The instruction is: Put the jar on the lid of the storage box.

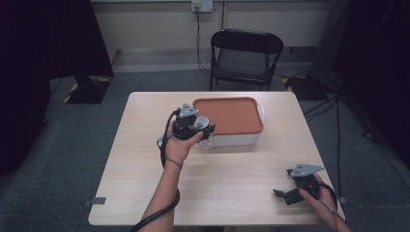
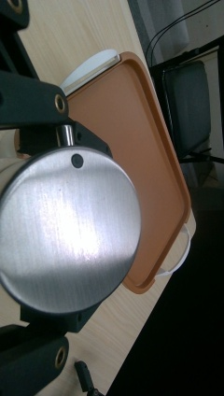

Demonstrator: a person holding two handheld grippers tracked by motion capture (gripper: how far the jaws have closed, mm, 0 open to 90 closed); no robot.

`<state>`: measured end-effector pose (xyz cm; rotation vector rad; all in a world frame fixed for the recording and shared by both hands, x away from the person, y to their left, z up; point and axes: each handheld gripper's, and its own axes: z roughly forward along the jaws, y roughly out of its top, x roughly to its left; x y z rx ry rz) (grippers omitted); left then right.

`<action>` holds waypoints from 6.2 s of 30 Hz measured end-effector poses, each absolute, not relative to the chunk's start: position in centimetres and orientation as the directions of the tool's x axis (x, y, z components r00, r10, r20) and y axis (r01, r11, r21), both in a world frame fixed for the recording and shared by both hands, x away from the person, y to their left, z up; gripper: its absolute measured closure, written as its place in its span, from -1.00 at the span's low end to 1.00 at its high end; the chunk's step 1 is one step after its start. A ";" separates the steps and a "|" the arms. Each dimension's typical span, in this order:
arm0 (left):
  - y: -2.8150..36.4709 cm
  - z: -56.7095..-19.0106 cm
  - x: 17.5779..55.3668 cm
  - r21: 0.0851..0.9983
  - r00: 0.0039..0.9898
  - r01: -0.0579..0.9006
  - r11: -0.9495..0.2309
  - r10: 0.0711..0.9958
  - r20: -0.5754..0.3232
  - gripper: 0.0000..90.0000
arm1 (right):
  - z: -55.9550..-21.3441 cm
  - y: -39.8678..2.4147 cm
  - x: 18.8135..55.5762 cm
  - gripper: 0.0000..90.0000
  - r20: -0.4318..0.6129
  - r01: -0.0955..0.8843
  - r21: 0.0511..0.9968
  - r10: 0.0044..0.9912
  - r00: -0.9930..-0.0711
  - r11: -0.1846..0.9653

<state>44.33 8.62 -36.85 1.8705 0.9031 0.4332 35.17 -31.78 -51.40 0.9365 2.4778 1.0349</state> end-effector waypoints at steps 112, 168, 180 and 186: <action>5.0 -34.6 52.3 0.857 0.640 0.416 -0.303 0.767 -0.040 -0.12 | -51.4 -31.8 35.2 -1.00 -0.021 0.454 0.717 0.668 -0.744 0.528; 4.0 -37.4 54.0 0.842 0.598 0.480 -0.248 0.794 -0.107 -0.84 | -51.4 -31.8 35.2 -1.00 -0.021 0.455 0.718 0.669 -0.743 0.528; 5.2 -37.2 52.9 0.855 0.604 0.471 -0.218 0.786 -0.132 -0.97 | -51.4 -31.8 35.2 -1.00 -0.021 0.454 0.718 0.668 -0.744 0.528; 5.6 -37.1 52.2 0.854 0.606 0.477 -0.208 0.781 -0.149 -0.93 | -51.4 -31.8 35.2 -1.00 -0.021 0.454 0.718 0.668 -0.743 0.528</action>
